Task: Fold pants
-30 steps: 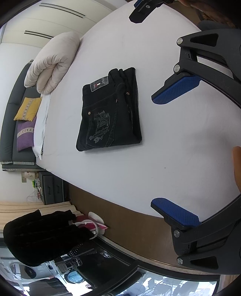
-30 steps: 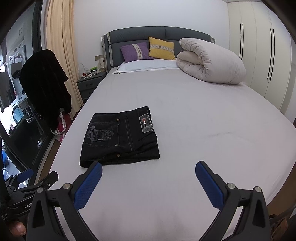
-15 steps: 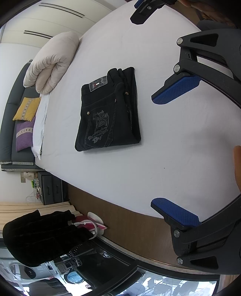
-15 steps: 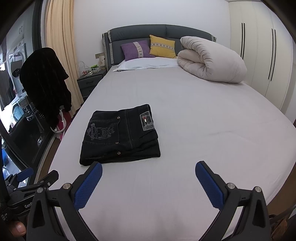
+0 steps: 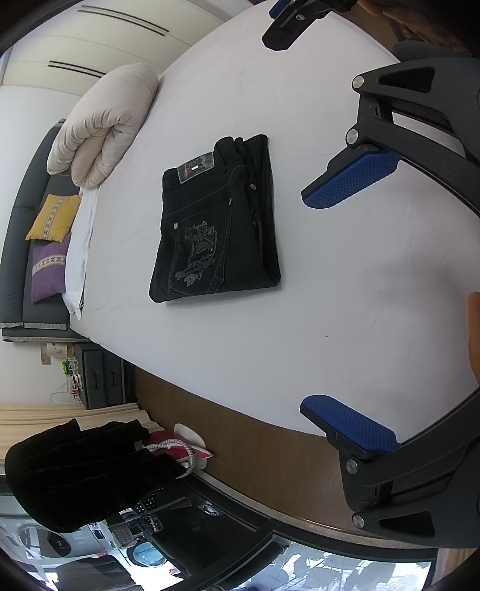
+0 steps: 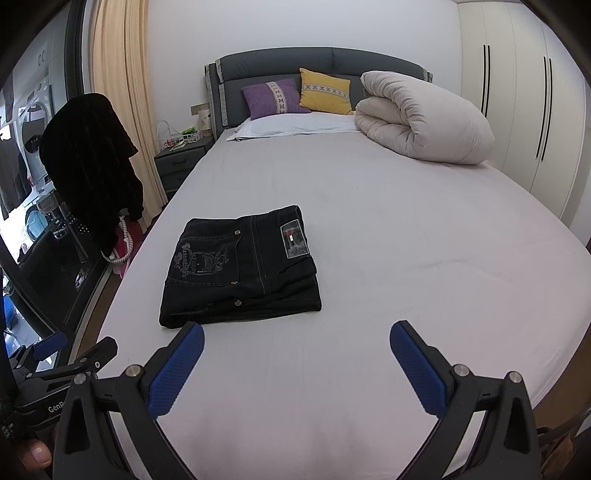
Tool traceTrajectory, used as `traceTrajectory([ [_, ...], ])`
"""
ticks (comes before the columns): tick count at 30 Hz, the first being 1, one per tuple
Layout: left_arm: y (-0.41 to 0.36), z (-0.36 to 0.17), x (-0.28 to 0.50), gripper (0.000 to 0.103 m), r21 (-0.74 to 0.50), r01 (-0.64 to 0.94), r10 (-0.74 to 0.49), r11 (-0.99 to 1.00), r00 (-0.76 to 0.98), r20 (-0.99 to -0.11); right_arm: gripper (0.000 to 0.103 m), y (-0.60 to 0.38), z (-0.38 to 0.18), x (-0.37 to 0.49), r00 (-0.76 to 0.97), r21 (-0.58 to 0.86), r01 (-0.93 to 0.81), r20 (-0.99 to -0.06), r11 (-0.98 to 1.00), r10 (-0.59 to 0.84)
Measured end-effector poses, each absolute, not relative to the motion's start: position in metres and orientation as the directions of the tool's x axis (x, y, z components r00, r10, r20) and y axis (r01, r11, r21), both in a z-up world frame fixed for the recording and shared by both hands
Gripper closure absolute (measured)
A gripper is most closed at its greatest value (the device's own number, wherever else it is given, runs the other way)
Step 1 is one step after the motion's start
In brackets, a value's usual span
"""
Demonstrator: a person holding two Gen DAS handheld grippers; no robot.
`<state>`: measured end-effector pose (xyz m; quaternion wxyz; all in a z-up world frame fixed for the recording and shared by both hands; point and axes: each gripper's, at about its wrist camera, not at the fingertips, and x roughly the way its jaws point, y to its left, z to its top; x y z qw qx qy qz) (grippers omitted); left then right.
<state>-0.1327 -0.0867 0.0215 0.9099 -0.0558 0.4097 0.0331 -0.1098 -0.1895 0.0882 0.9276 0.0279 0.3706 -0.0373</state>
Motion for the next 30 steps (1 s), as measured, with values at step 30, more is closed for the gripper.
traceTrajectory([
  [30,-0.0874,0.0207,-0.1316,0.0,-0.074,-0.103,0.012,0.992,0.654,-0.756,0.0,-0.188,0.0829,-0.1101,0.717,0.033,0.083,-0.696,0.996,-0.036],
])
